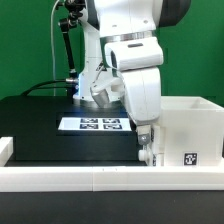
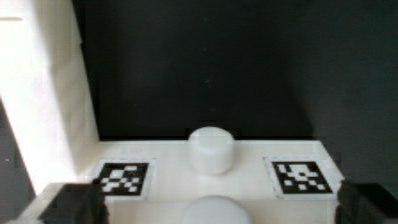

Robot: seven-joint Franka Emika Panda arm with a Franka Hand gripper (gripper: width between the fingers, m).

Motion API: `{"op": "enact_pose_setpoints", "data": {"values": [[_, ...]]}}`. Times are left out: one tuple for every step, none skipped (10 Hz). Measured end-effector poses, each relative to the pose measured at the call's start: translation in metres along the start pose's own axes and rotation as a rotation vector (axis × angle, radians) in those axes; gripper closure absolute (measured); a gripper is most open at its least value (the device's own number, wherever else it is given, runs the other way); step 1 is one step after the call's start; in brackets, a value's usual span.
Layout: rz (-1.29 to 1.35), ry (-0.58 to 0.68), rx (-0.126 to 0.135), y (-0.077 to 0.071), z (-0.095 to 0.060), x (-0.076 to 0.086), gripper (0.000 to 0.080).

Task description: Assemble drawer

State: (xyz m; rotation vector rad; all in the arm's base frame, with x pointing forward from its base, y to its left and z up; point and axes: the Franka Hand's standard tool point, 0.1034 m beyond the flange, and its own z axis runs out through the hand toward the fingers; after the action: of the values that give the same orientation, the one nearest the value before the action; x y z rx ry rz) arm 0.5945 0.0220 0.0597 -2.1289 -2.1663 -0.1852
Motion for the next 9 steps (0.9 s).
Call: {"op": "enact_pose_setpoints", "data": {"values": [[-0.006, 0.001, 0.001, 0.000, 0.000, 0.004, 0.0151], [-0.012, 0.004, 0.004, 0.000, 0.002, 0.008, 0.0151], [-0.016, 0.005, 0.005, -0.001, 0.002, 0.012, 0.0151], [-0.003, 0.005, 0.004, 0.000, 0.003, 0.015, 0.0151], [0.007, 0.005, 0.004, 0.000, 0.003, 0.015, 0.0151], [0.005, 0.004, 0.005, -0.001, 0.003, 0.013, 0.0151], [-0.010, 0.002, 0.011, -0.001, 0.002, 0.004, 0.0151], [-0.018, -0.001, 0.027, -0.002, -0.001, -0.011, 0.0151], [-0.014, -0.004, 0.026, -0.002, -0.004, -0.024, 0.0151]]}}
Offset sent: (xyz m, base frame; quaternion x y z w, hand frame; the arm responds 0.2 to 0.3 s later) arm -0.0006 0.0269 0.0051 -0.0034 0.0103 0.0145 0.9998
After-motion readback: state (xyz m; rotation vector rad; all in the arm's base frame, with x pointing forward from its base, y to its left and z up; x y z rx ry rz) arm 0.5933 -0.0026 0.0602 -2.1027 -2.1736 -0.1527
